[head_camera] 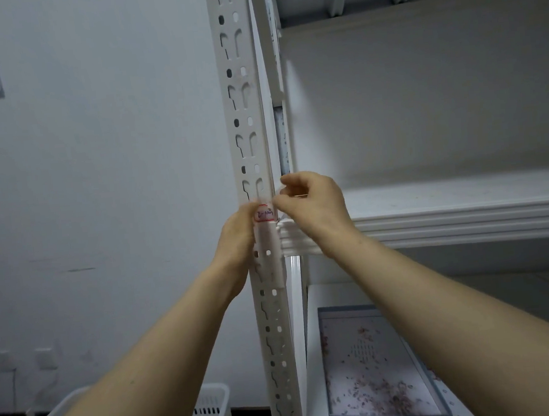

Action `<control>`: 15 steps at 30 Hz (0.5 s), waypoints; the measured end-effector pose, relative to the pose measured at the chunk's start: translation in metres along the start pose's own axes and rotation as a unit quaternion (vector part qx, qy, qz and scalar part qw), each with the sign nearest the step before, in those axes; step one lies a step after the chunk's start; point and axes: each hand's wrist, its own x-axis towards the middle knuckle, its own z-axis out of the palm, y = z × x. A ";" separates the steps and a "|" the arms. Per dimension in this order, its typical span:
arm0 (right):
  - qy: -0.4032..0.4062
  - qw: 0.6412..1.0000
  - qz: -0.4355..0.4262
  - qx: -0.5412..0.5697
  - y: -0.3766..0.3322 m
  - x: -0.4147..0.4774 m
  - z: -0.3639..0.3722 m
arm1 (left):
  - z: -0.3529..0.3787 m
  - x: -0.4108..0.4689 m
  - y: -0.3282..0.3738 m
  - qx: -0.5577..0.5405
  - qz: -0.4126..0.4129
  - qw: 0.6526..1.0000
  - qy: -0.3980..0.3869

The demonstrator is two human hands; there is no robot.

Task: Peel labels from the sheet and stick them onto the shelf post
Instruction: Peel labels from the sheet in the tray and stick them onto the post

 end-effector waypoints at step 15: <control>0.109 0.900 -0.237 -0.348 0.004 -0.017 0.013 | -0.001 -0.001 -0.001 -0.006 0.027 1.000 -0.012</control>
